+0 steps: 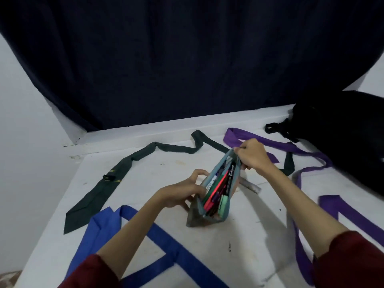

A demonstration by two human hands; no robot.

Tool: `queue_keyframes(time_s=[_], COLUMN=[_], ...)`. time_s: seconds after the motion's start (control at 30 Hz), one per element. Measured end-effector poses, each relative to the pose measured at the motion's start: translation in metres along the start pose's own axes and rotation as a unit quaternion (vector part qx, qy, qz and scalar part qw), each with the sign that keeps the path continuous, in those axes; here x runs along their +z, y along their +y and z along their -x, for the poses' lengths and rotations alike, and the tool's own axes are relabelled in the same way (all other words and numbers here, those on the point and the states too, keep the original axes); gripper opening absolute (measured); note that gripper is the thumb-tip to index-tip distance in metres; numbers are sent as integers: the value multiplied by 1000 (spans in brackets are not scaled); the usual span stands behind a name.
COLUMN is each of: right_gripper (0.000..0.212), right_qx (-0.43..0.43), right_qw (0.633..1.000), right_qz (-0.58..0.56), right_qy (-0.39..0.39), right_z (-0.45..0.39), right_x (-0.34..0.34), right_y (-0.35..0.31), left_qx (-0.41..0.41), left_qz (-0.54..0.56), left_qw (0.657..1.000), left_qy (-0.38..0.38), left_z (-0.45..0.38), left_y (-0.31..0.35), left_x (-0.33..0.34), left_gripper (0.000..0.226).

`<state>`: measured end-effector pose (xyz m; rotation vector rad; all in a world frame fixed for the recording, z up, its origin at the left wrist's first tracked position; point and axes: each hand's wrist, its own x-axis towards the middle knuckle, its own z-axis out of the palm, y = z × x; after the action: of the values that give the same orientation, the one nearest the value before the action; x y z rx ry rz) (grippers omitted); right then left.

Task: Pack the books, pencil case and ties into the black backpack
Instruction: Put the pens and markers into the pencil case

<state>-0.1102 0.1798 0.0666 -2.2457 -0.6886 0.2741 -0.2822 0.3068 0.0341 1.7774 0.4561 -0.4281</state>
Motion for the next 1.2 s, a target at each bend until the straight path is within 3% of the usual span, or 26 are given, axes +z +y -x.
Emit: queue_keyframes(time_s=[0.2,0.33,0.5,0.6,0.77,1.0,1.2], right_gripper=[27,21,41,29,33,38,14], right_qx=[-2,-29,-29,-80,-104,-55,-15], right_qw=[987,979,967,988,958,964,949], right_qz=[-82,-102,-180,14,146,143,164], right_qy=[-136,-175,-178,-132,-224,-216,-271], right_z=[-28,-40,-49,-50,-34,-48,-63], right_x=[-5,-2,-7,-5,14,10,-13], right_y=[24,30,58,84,101,109,120], left_qx=[-45,-63,-11,-22,-56,-80,-81], left_qz=[-55,-62,-70,-73,-75,-52,-40], left_qw=[982,961,919,914,914,908,909], left_qy=[175,263,389,399,395,408,407], left_z=[11,19,10,6,2,-1,-3], left_y=[-1,7,13,14,17,17,17], left_x=[-13,-19,-10,-6,-6,-9,-9], left_gripper=[21,31,51,55,49,48,36])
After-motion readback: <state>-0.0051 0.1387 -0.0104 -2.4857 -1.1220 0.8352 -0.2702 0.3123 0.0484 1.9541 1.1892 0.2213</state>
